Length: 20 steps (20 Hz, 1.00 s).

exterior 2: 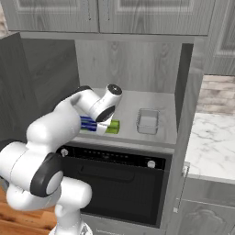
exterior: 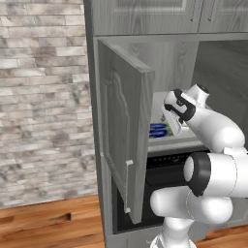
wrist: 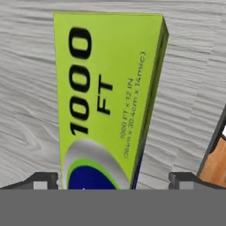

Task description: Retrieve the tupperware and aluminum foil from the cabinet and place them on the dining counter near the plate with shrimp and avocado to prepare for storing leftovers.

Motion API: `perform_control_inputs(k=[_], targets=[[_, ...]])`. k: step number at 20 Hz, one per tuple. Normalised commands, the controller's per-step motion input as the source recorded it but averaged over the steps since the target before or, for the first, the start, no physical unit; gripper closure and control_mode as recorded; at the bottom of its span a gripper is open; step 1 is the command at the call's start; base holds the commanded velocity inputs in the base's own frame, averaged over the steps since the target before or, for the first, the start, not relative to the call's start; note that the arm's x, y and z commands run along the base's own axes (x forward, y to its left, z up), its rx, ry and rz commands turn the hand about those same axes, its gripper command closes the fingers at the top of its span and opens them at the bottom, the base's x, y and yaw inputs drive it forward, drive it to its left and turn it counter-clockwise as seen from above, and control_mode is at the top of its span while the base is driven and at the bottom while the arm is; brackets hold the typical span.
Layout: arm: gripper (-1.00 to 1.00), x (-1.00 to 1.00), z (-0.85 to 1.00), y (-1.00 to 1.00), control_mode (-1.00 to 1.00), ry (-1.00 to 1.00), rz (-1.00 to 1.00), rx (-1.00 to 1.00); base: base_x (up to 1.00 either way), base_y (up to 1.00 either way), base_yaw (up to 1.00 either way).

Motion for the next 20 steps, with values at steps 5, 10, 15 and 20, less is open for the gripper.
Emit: perform_control_inputs(k=[5, 10, 15, 20], targets=[[-1.00, 0.07, -0.10, 0.00, -1.00, 0.04, -0.01, 0.00, 0.00, 0.00, 0.00], [-1.00, 0.06, -0.18, 0.00, -1.00, 0.03, -0.01, 0.00, 0.00, 0.00, 0.00], [-1.00, 0.05, -0.28, 0.00, -1.00, 0.02, -0.01, 0.00, 0.00, 0.00, 0.00], [-1.00, 0.02, -0.36, 0.00, -1.00, 0.03, -0.01, 0.00, 0.00, 0.00, 0.00]])
